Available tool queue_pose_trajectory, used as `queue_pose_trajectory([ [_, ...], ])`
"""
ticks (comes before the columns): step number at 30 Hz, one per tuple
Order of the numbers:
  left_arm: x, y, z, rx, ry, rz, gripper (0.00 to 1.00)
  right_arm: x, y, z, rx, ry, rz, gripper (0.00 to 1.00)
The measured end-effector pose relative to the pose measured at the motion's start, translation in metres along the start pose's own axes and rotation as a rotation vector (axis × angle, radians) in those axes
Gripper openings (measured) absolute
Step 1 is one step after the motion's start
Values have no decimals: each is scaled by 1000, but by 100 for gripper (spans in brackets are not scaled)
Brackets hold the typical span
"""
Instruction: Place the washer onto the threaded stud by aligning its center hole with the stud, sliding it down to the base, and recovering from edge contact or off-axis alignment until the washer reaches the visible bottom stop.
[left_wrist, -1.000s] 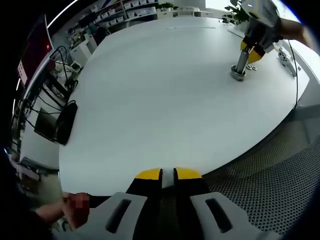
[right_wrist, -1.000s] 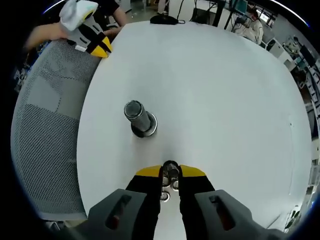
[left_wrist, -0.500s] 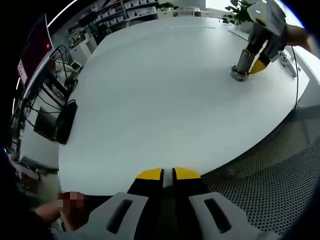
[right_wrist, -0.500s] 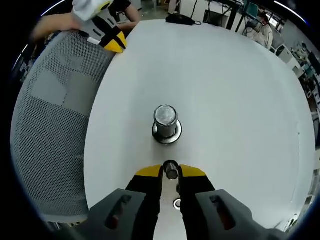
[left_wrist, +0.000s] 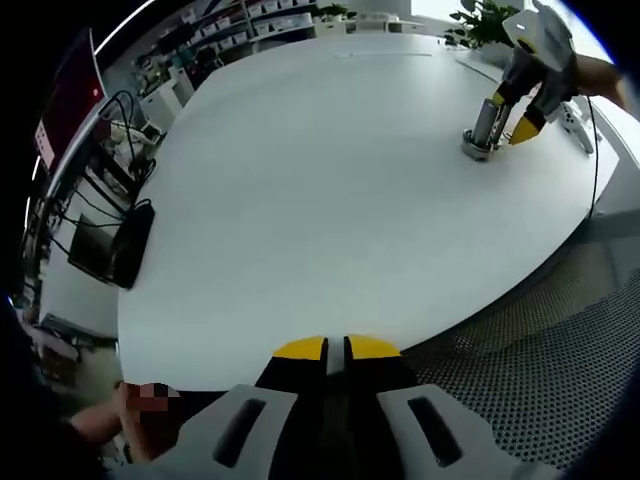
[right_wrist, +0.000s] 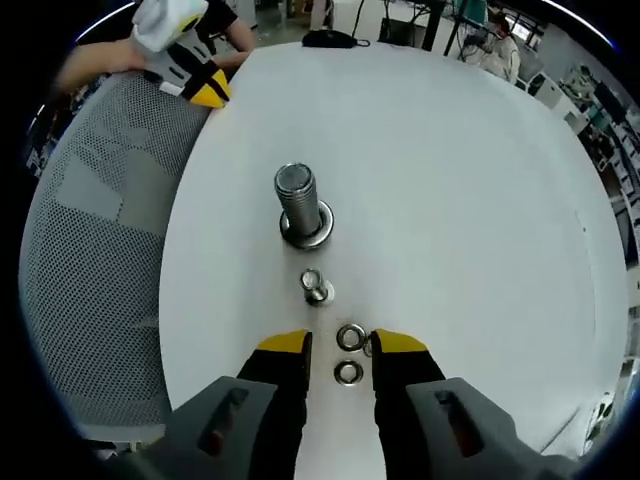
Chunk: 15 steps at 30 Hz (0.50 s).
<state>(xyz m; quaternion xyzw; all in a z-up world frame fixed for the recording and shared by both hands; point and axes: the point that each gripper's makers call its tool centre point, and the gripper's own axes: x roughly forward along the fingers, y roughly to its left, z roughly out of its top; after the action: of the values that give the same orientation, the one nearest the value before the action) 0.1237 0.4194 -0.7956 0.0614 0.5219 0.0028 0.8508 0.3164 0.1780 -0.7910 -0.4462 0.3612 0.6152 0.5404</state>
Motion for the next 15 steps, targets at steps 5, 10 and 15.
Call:
queue_pose_trajectory([
  [5,0,1,0,3,1,3,4,-3,-1,-13,20,17,3,25],
  [10,0,1,0,5,2,5,4,-5,-2,-26,13,41,0,25],
  [15,0,0,0,12,3,6,4,-4,-3,-28,14,48,10,24],
])
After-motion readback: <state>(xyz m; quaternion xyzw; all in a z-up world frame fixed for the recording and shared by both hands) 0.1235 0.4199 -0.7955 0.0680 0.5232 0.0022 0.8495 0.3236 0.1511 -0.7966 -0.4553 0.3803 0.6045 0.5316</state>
